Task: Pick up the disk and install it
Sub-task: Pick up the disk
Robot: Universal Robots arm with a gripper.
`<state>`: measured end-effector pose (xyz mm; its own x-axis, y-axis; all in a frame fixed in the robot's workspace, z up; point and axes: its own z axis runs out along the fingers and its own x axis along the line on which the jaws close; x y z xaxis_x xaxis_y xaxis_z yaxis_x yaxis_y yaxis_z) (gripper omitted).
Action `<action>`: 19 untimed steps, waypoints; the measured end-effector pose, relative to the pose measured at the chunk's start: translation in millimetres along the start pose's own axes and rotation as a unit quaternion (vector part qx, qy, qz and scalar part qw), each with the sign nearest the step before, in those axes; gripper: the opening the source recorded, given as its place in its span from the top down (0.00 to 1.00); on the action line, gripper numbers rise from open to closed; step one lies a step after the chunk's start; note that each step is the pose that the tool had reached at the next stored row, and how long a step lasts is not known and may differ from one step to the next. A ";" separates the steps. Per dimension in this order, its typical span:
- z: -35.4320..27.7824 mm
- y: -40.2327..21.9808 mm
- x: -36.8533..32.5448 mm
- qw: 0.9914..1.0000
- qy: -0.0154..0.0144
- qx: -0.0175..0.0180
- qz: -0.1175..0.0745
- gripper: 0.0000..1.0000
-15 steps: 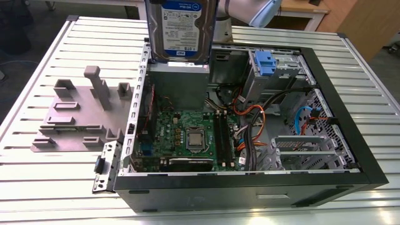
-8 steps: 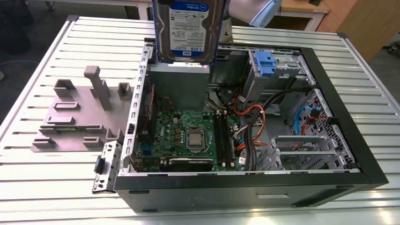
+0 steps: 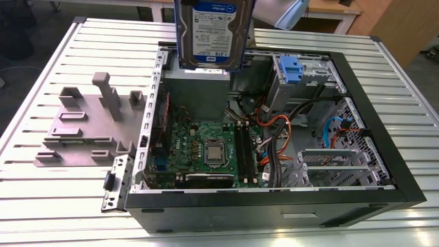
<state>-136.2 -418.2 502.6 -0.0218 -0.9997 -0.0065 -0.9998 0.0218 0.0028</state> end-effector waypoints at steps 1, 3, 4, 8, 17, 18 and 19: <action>0.0 -1.1 0.0 1.000 0.000 0.000 0.000 0.64; 0.0 -3.2 -0.1 1.000 0.000 0.000 0.000 0.64; -0.1 -4.3 -0.1 1.000 0.000 0.000 0.000 0.64; 0.0 -8.6 -0.2 1.000 0.000 0.000 0.000 0.64; -0.1 -18.7 -0.4 1.000 0.000 0.000 0.000 0.64; -0.1 -19.8 -0.4 1.000 0.000 0.000 0.000 0.64; -0.1 -20.9 -0.4 1.000 0.000 0.000 0.000 0.64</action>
<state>-115.3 -418.2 502.6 -0.0218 -0.9997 -0.0064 -0.9998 0.0218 0.0028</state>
